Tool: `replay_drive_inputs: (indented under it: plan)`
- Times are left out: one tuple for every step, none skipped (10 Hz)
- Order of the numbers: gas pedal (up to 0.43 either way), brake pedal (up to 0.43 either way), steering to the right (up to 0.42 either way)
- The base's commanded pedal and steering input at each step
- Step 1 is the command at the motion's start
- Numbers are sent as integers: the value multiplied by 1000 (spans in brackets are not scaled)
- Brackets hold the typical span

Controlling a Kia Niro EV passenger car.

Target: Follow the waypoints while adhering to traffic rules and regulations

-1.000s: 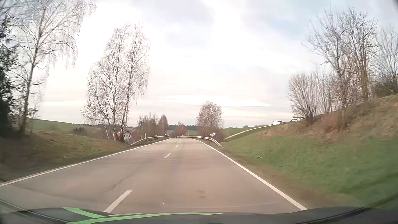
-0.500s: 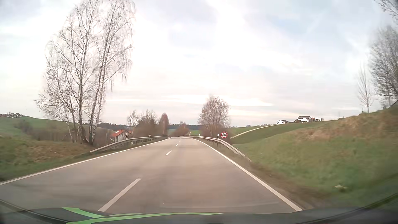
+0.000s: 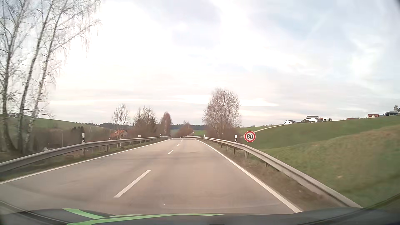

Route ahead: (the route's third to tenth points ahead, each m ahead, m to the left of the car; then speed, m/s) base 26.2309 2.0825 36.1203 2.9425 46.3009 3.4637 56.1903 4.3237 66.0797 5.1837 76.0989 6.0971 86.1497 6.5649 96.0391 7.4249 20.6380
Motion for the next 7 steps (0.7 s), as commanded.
replay_drive_inputs:
  plan:
    - [28, 0, -5]
    - [28, 0, -6]
    - [28, 0, -6]
    - [28, 0, -6]
    - [28, 0, -6]
    - [28, 0, -6]
    - [28, 0, -5]
